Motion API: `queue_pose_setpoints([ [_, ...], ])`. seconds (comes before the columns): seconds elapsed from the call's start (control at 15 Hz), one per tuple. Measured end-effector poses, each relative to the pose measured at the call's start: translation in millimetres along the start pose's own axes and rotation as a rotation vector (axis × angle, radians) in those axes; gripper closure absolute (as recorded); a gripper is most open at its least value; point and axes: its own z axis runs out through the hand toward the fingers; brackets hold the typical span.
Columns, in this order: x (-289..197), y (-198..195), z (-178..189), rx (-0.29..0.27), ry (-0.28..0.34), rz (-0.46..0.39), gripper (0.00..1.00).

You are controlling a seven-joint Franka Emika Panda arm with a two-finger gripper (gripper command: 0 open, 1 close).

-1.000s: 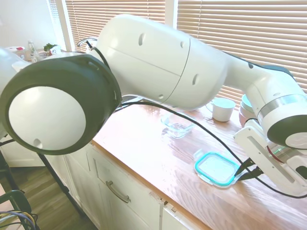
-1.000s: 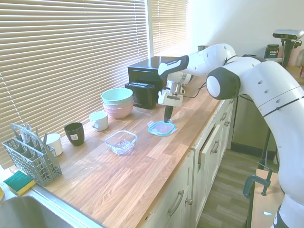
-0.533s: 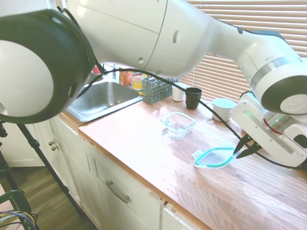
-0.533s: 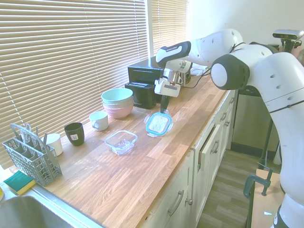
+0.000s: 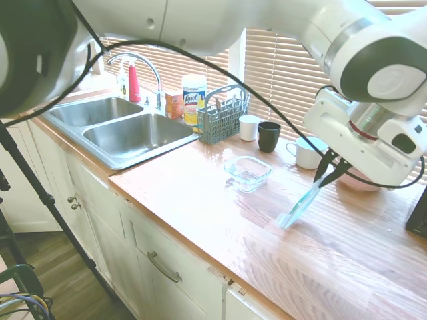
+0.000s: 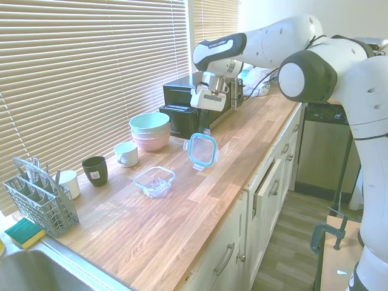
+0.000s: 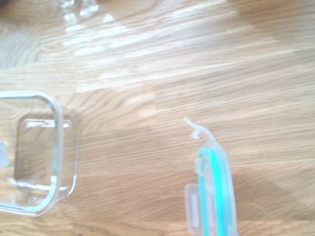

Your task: Cover the lid of the food container

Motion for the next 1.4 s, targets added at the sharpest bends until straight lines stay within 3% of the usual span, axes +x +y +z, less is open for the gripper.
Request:
queue_pose_setpoints([
  [0.33, -39.9, -47.9, -16.5, -0.042, 0.050, -0.009, 1.00],
  [0.87, -89.4, -120.3, -4.7, -0.124, 0.106, -0.038, 1.00],
  [1.4, -106.0, -144.8, -1.7, -0.137, 0.124, -0.028, 1.00],
])
